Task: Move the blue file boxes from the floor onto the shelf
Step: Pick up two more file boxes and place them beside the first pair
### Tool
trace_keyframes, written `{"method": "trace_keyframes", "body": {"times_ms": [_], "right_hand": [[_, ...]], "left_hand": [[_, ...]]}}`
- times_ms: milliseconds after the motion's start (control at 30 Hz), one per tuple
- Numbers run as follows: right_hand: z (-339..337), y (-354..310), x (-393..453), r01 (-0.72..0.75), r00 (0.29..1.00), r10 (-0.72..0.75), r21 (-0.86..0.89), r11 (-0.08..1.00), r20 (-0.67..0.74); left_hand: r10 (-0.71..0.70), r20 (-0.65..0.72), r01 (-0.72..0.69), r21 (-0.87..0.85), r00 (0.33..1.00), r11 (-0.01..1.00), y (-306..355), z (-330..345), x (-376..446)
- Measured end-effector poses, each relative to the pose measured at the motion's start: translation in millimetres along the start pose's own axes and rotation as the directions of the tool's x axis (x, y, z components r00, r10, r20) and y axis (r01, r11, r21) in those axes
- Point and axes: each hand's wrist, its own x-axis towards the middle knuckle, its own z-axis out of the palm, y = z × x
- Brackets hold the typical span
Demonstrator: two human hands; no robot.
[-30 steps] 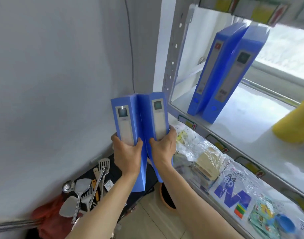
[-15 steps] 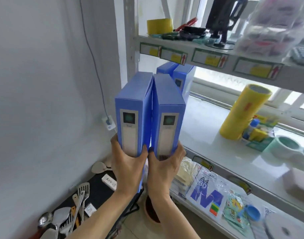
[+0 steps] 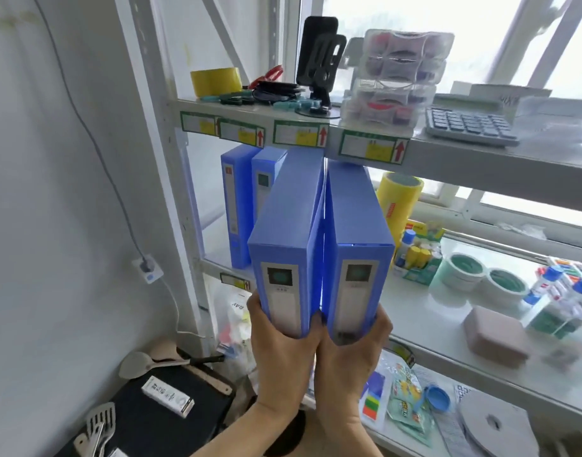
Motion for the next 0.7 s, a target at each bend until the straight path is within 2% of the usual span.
{"method": "trace_keyframes", "body": {"times_ms": [133,367,500,700], "right_hand": [[-4.2,13.0,4.9,-0.005,1.0,0.006,-0.031,1.0,0.03],[-5.3,38.1,8.8,-0.021,1.0,0.022,-0.141,0.99,0.011],[3.5,37.7,30.5,-0.003,0.999,-0.003,-0.12,0.993,-0.049],[37.0,45.8,75.6,-0.044,0.995,0.036,-0.09,0.995,-0.094]], "left_hand": [[0.021,0.002,-0.021,-0.009,1.0,1.0,-8.4,3.7,-8.5],[-0.043,0.047,0.043,0.013,0.998,0.999,-31.0,12.5,-9.3],[-0.063,0.098,0.063,0.002,0.993,0.998,-34.5,32.1,11.5],[-0.063,0.141,0.062,0.011,0.988,0.998,-44.5,63.0,60.1]]}}
